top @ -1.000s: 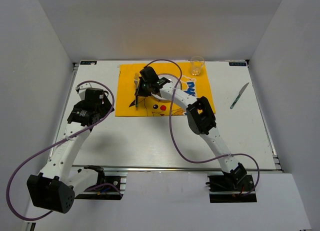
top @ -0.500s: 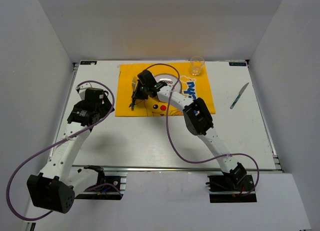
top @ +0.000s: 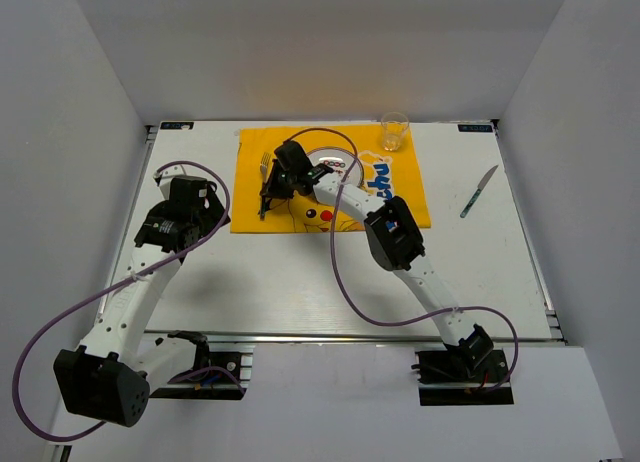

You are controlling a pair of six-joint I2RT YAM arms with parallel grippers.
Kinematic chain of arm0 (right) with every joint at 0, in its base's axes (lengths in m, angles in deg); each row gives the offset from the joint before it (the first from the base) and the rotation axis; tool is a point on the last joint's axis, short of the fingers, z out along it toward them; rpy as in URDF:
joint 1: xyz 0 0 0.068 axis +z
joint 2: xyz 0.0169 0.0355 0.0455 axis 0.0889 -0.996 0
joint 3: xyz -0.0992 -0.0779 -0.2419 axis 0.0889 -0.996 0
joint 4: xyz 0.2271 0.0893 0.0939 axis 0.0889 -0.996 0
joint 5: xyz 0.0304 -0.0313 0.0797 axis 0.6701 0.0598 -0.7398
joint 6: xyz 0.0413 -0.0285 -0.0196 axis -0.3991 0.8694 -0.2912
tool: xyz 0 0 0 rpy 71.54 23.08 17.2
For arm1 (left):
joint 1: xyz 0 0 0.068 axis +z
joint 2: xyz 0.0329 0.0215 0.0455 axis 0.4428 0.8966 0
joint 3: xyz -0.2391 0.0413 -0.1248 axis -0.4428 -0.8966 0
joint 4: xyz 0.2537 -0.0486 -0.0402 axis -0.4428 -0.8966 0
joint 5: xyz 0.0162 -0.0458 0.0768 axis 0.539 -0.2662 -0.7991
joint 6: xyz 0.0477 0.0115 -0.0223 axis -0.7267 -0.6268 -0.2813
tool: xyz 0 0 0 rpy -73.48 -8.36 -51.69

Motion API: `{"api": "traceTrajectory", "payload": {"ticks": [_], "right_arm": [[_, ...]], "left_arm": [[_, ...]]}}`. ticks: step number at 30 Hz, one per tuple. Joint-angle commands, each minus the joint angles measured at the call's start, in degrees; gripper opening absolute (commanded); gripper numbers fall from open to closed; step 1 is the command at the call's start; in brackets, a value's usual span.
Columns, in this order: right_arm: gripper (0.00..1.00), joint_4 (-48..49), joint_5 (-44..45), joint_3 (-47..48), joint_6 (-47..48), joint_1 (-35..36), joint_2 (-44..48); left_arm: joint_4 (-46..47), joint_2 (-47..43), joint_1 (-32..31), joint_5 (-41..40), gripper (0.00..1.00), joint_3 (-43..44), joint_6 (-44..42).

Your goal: Set the dinner table for one person

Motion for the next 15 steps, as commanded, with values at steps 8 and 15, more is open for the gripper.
{"api": "traceTrajectory", "payload": {"ticks": [8, 15], "right_arm": [[0.0, 2.4, -0.87, 2.56, -0.01, -0.06, -2.66], [0.16, 2.49, -0.87, 2.12, -0.01, 0.2, -2.4]], "left_arm": [[1.34, -2.09, 0.45, 0.77, 0.98, -0.18, -0.89], [1.42, -2.26, 0.45, 0.86, 0.98, -0.18, -0.98]]}}
